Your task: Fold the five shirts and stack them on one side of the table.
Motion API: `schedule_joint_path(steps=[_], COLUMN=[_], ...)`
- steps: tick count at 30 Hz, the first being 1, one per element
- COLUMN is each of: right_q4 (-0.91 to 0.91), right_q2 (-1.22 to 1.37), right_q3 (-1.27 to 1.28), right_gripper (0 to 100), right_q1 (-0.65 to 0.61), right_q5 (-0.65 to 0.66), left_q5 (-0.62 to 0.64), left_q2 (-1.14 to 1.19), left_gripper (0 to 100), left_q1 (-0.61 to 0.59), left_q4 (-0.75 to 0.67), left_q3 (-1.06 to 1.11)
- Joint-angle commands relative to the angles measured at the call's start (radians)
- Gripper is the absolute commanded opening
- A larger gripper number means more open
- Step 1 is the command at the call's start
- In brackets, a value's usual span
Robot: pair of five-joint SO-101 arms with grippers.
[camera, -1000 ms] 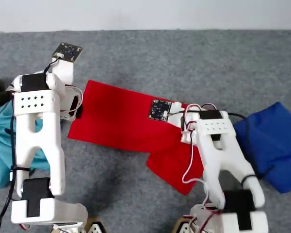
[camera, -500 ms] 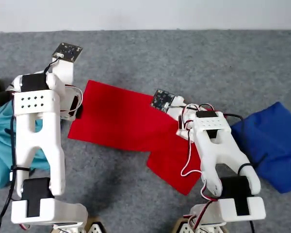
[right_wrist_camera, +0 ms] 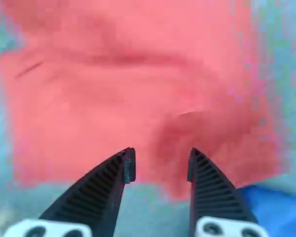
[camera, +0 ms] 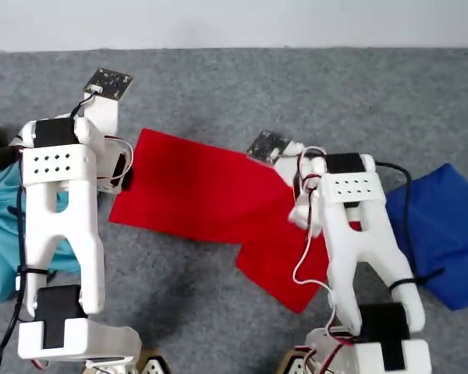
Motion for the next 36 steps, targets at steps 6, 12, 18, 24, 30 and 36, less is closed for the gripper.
schedule_joint_path(steps=[6, 12, 18, 24, 30, 36], right_q4=[0.194, 0.101, 0.051, -0.202, -0.321, -0.252], right_q2=[-0.042, -0.045, -0.039, -0.038, -0.041, -0.048], right_q3=[0.23, 0.377, 0.425, 0.548, 0.603, 0.554], right_gripper=[18.7, 18.6, 18.6, 18.2, 0.5, 1.1], right_q1=[-0.197, -0.245, -0.243, -0.242, -0.239, -0.24], right_q5=[0.146, 0.169, 0.169, 0.169, 0.169, 0.169], left_q5=[0.002, 0.002, 0.002, 0.002, 0.002, 0.002], left_q2=[-0.043, -0.043, -0.043, -0.043, -0.043, -0.044], left_gripper=[14, 14, 14, 14, 14, 14], left_q1=[0.0, 0.0, 0.0, 0.0, 0.0, 0.0], left_q4=[0.008, 0.008, 0.0, 0.0, 0.0, 0.0], left_q3=[-0.039, -0.035, 0.022, 0.028, 0.028, 0.028])
